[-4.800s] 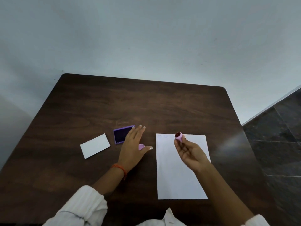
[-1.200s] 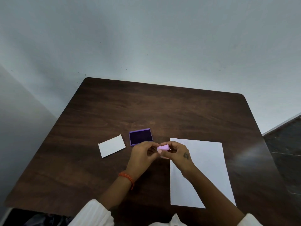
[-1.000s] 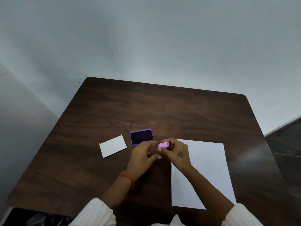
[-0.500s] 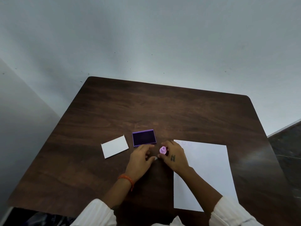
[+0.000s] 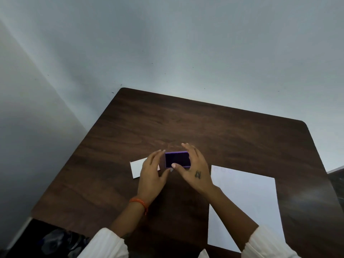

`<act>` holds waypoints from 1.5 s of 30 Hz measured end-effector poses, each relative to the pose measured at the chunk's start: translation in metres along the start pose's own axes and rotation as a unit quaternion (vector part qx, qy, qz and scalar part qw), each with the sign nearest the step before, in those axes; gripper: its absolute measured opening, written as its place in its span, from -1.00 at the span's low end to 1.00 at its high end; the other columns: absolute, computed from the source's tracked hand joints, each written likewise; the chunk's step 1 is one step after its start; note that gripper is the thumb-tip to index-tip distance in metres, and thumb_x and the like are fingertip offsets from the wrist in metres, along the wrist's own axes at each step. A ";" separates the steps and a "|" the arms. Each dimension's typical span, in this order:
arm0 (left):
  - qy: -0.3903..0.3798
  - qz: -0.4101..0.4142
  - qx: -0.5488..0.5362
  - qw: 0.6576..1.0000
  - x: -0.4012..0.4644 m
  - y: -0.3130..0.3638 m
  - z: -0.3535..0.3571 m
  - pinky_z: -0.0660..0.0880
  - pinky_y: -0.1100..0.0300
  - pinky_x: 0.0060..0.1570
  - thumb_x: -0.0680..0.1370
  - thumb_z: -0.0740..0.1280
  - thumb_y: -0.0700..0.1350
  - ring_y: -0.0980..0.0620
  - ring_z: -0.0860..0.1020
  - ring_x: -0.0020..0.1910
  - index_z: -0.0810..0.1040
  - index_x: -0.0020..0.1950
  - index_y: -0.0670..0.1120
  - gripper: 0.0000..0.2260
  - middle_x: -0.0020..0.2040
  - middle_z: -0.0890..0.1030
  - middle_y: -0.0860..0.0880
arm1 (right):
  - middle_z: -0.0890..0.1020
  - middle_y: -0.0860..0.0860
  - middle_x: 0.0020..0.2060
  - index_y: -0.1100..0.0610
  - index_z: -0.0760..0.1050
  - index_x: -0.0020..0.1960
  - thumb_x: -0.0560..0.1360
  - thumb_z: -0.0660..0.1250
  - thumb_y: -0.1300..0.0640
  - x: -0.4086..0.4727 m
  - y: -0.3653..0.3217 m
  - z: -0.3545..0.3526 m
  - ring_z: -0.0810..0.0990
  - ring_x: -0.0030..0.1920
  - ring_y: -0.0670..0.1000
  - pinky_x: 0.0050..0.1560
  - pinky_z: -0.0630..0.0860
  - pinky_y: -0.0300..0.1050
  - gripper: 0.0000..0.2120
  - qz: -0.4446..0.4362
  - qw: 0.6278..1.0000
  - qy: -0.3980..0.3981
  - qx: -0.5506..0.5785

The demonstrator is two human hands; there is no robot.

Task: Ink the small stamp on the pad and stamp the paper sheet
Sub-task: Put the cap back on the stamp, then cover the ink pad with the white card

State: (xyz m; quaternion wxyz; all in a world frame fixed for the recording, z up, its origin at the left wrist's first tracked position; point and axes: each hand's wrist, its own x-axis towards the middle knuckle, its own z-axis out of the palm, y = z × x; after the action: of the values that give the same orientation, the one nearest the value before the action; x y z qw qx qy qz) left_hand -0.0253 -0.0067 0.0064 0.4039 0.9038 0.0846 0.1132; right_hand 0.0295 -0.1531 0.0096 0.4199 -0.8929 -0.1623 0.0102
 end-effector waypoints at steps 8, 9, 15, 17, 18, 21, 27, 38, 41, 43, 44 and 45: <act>0.045 -0.067 0.056 0.995 0.002 -0.044 -0.035 0.30 0.08 0.30 0.40 0.45 -0.11 -0.02 0.33 0.35 0.36 0.34 -0.01 -0.46 0.38 0.39 -0.04 | 0.30 -0.01 0.42 -0.05 0.20 0.39 0.34 0.43 -0.06 0.030 -0.018 0.044 0.24 0.41 0.00 0.29 0.14 -0.16 -0.30 -0.054 0.988 -0.138 -0.053; 0.038 -0.076 0.062 0.994 0.002 -0.050 -0.037 0.31 0.04 0.32 0.40 0.45 -0.11 -0.03 0.33 0.36 0.36 0.34 -0.01 -0.46 0.39 0.38 -0.05 | 0.29 0.00 0.43 -0.03 0.20 0.39 0.34 0.43 -0.03 0.032 -0.019 0.048 0.24 0.42 0.01 0.31 0.15 -0.14 -0.30 -0.061 0.983 -0.158 -0.065; -0.058 -0.103 0.094 0.988 0.000 -0.079 -0.036 0.06 0.01 0.47 0.44 0.40 0.00 -0.03 0.12 0.48 0.21 0.43 -0.08 -0.36 0.47 0.27 -0.05 | 0.20 0.08 0.48 0.13 0.09 0.46 0.40 0.40 0.07 0.042 -0.019 0.066 0.09 0.48 0.06 0.46 -0.08 -0.11 -0.25 -0.125 0.939 -0.267 -0.179; -0.068 -0.100 0.098 0.988 -0.002 -0.085 -0.036 0.01 0.05 0.47 0.44 0.40 -0.01 -0.03 0.12 0.49 0.21 0.43 -0.10 -0.36 0.47 0.27 -0.06 | 0.18 0.09 0.49 0.15 0.06 0.46 0.43 0.37 0.08 0.043 -0.020 0.068 0.07 0.49 0.05 0.47 -0.12 -0.11 -0.27 -0.134 0.923 -0.292 -0.209; -0.070 -0.099 0.097 0.988 -0.002 -0.087 -0.035 0.01 0.07 0.47 0.45 0.39 -0.02 -0.02 0.12 0.48 0.22 0.43 -0.11 -0.38 0.47 0.27 -0.06 | 0.18 0.09 0.49 0.15 0.06 0.46 0.44 0.36 0.10 0.044 -0.020 0.070 0.08 0.49 0.06 0.47 -0.12 -0.11 -0.28 -0.137 0.919 -0.299 -0.217; -0.069 -0.102 0.092 0.988 -0.002 -0.090 -0.035 0.07 0.10 0.47 0.48 0.36 -0.06 0.00 0.15 0.47 0.25 0.42 -0.11 -0.44 0.46 0.29 -0.06 | 0.21 0.10 0.47 0.16 0.09 0.46 0.46 0.33 0.16 0.045 -0.021 0.072 0.11 0.47 0.06 0.48 -0.09 -0.10 -0.34 -0.134 0.919 -0.298 -0.219; -0.072 -0.088 0.092 0.989 0.005 -0.080 -0.037 0.12 0.10 0.45 0.48 0.36 -0.09 0.00 0.18 0.46 0.24 0.42 -0.13 -0.45 0.46 0.28 -0.08 | 0.27 0.09 0.45 0.14 0.16 0.44 0.46 0.32 0.20 0.049 -0.021 0.059 0.15 0.46 0.07 0.43 -0.08 -0.18 -0.40 -0.145 0.935 -0.262 -0.191; -0.107 -0.009 0.097 0.989 0.041 -0.026 -0.006 0.09 0.15 0.42 0.47 0.36 -0.07 0.01 0.16 0.45 0.20 0.44 -0.06 -0.41 0.48 0.25 -0.04 | 0.33 0.04 0.42 0.09 0.24 0.41 0.44 0.35 0.16 0.049 0.019 -0.004 0.24 0.42 0.03 0.40 0.16 -0.12 -0.42 -0.068 0.969 -0.180 -0.156; -0.138 -0.010 0.097 0.986 0.043 -0.021 0.007 0.09 0.12 0.44 0.48 0.35 -0.05 0.01 0.14 0.46 0.18 0.45 -0.06 -0.40 0.49 0.23 -0.03 | 0.34 0.04 0.42 0.08 0.25 0.40 0.43 0.36 0.16 0.045 0.032 -0.011 0.25 0.42 0.03 0.40 0.18 -0.11 -0.41 -0.038 0.970 -0.183 -0.157; -0.153 -0.009 0.099 0.983 0.043 -0.019 0.014 0.09 0.12 0.44 0.48 0.35 -0.04 0.01 0.14 0.46 0.18 0.45 -0.06 -0.40 0.49 0.22 -0.03 | 0.35 0.04 0.41 0.08 0.25 0.40 0.42 0.38 0.15 0.043 0.040 -0.013 0.26 0.41 0.03 0.40 0.19 -0.10 -0.40 -0.023 0.970 -0.186 -0.155; -0.158 -0.008 0.100 0.982 0.043 -0.019 0.017 0.09 0.12 0.44 0.48 0.35 -0.04 0.01 0.14 0.46 0.18 0.45 -0.07 -0.40 0.49 0.23 -0.04 | 0.36 0.04 0.41 0.08 0.26 0.40 0.41 0.39 0.14 0.042 0.043 -0.014 0.27 0.41 0.03 0.40 0.19 -0.11 -0.40 -0.018 0.970 -0.188 -0.153; -0.164 -0.009 0.101 0.981 0.042 -0.020 0.020 0.09 0.11 0.44 0.48 0.35 -0.04 0.01 0.14 0.46 0.18 0.45 -0.07 -0.40 0.49 0.23 -0.04 | 0.36 0.04 0.41 0.08 0.26 0.39 0.40 0.39 0.14 0.041 0.046 -0.014 0.27 0.41 0.03 0.39 0.19 -0.12 -0.40 -0.013 0.970 -0.191 -0.153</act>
State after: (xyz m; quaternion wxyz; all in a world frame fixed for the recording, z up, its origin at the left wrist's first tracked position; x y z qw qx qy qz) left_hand 0.0196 0.0026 -0.0150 0.3203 0.9453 0.0362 -0.0492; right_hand 0.0837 -0.1787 -0.0112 0.2402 -0.9258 -0.2506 0.1499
